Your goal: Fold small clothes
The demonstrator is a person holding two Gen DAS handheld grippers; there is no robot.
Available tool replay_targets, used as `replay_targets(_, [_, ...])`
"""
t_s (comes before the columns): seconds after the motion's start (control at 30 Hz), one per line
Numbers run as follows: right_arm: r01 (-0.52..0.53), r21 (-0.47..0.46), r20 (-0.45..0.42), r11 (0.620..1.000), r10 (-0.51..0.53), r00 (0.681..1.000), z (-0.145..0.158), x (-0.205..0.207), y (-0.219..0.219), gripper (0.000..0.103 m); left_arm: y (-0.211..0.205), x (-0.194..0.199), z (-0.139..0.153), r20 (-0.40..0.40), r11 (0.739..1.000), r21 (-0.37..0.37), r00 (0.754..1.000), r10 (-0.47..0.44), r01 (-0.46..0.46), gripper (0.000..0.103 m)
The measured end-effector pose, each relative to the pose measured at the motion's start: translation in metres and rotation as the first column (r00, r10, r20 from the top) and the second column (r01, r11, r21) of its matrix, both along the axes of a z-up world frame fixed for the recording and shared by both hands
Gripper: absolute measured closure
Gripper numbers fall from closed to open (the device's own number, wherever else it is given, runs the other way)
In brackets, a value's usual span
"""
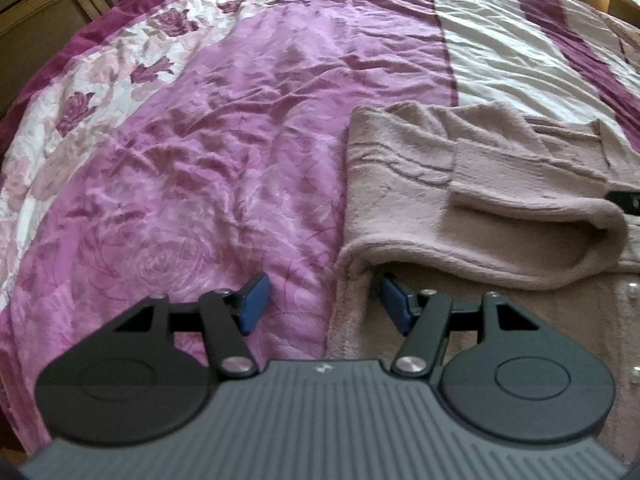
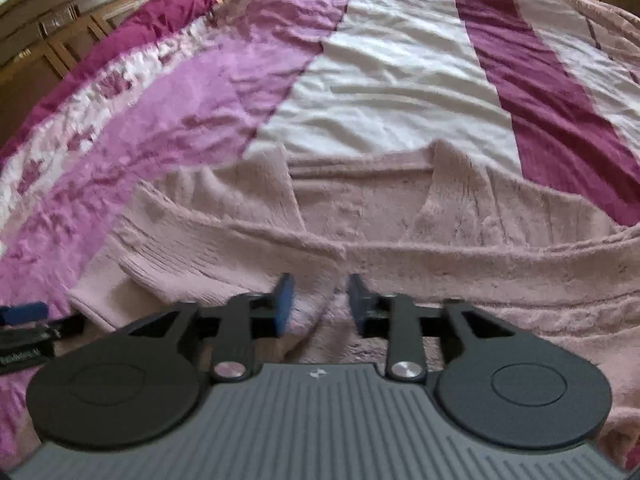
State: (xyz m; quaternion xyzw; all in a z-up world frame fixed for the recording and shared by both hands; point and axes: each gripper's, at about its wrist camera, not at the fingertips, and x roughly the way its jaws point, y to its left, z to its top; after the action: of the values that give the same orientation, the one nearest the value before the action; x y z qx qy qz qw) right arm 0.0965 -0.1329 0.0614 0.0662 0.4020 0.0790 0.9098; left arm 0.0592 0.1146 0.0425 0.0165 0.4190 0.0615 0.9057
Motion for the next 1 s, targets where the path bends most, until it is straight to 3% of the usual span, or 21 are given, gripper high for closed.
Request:
replay_targets(0.07, [-0.013, 0.011, 0.034, 1.000, 0.013, 0.999, 0.013, -0.008, 0.006, 0.046, -0.002, -0.002, 0.006, 0.009, 1.000, -0.003, 1.000, -0.013, 0.013, 0.040])
replay_targets(0.3, [-0.149, 0.012, 0.086, 0.989, 0.148, 0.985, 0.035, -0.016, 0.051, 0.042, -0.007, -0.008, 0.022, 0.037, 0.999, -0.023, 0.999, -0.037, 0.038, 0.040])
replay_targets(0.53, [-0.254, 0.000, 0.064, 0.967, 0.253, 0.965, 0.022, -0.009, 0.103, 0.042, -0.005, -0.011, 0.027, 0.043, 0.999, -0.043, 0.999, -0.027, 0.029, 0.040])
replay_targets(0.83, [-0.249, -0.029, 0.000, 0.968, 0.249, 0.968, -0.010, 0.009, 0.126, 0.042, -0.003, -0.011, 0.022, 0.028, 0.999, -0.042, 1.000, -0.012, 0.013, 0.040])
replay_targets(0.9, [-0.242, -0.037, 0.000, 0.970, 0.242, 0.970, -0.014, 0.010, 0.126, 0.044, -0.004, -0.010, 0.021, 0.025, 0.999, -0.041, 1.000, -0.012, 0.013, 0.040])
replay_targets(0.93, [-0.236, -0.041, 0.004, 0.971, 0.237, 0.972, -0.015, 0.010, 0.126, 0.051, -0.004, -0.010, 0.020, 0.023, 0.999, -0.041, 1.000, -0.012, 0.013, 0.040])
replay_targets(0.97, [-0.231, -0.051, 0.010, 0.972, 0.232, 0.973, -0.015, 0.010, 0.126, 0.069, -0.004, -0.010, 0.020, 0.022, 0.999, -0.041, 1.000, -0.013, 0.014, 0.040])
replay_targets(1.0, [-0.223, -0.069, 0.015, 0.972, 0.224, 0.974, -0.015, 0.010, 0.126, 0.077, -0.005, -0.010, 0.021, 0.023, 0.999, -0.041, 1.000, -0.014, 0.015, 0.040])
